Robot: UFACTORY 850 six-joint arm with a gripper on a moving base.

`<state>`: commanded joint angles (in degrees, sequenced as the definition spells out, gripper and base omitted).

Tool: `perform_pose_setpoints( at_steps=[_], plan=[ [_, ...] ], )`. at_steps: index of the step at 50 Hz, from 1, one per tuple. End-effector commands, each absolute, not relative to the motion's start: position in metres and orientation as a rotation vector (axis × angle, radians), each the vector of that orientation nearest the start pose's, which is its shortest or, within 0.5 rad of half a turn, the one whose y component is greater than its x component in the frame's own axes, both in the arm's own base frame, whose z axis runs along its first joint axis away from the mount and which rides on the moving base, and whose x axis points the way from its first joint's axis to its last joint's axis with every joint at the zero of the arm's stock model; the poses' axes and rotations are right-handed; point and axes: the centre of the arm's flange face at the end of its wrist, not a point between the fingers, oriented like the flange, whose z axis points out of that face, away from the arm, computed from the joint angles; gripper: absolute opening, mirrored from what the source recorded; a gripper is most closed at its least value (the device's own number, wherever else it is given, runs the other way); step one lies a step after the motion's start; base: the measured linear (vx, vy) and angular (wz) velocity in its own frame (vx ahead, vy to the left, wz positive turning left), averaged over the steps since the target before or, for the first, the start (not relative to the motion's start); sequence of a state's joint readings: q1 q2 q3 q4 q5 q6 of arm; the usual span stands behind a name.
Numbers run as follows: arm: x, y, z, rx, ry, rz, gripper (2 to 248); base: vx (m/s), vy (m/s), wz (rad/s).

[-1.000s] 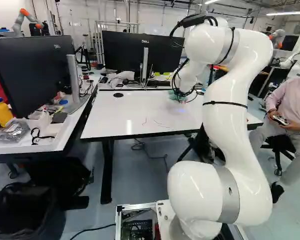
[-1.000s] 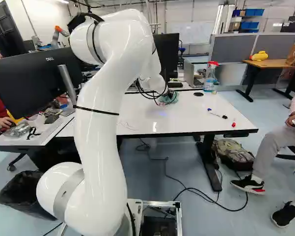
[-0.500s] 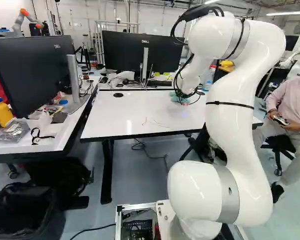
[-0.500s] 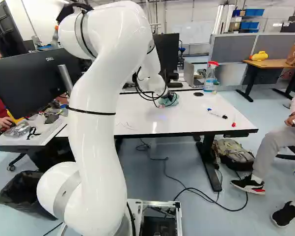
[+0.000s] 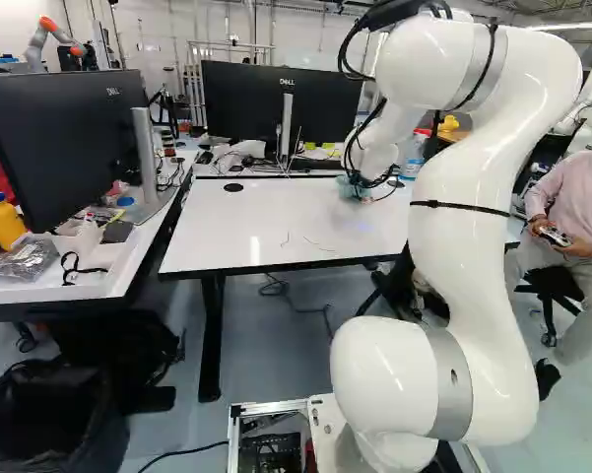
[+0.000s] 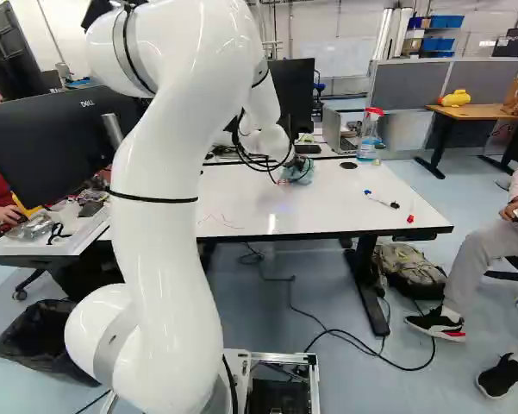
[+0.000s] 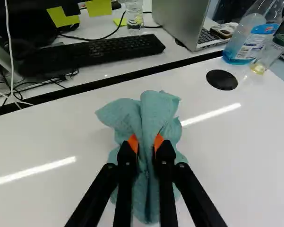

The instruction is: Clean the table with the green towel

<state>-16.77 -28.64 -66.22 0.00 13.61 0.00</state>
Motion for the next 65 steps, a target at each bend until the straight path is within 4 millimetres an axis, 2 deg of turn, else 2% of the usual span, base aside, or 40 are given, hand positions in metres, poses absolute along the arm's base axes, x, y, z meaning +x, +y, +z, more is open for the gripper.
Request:
perform_pose_setpoints(
  at_steps=[38,65],
  plan=[
    [0.539,-0.191,0.410,-2.952,0.507,-1.342,55,0.000,0.000,0.000],
    [0.538,-0.191,0.410,-2.952,0.507,-1.342,55,0.000,0.000,0.000]
  ],
)
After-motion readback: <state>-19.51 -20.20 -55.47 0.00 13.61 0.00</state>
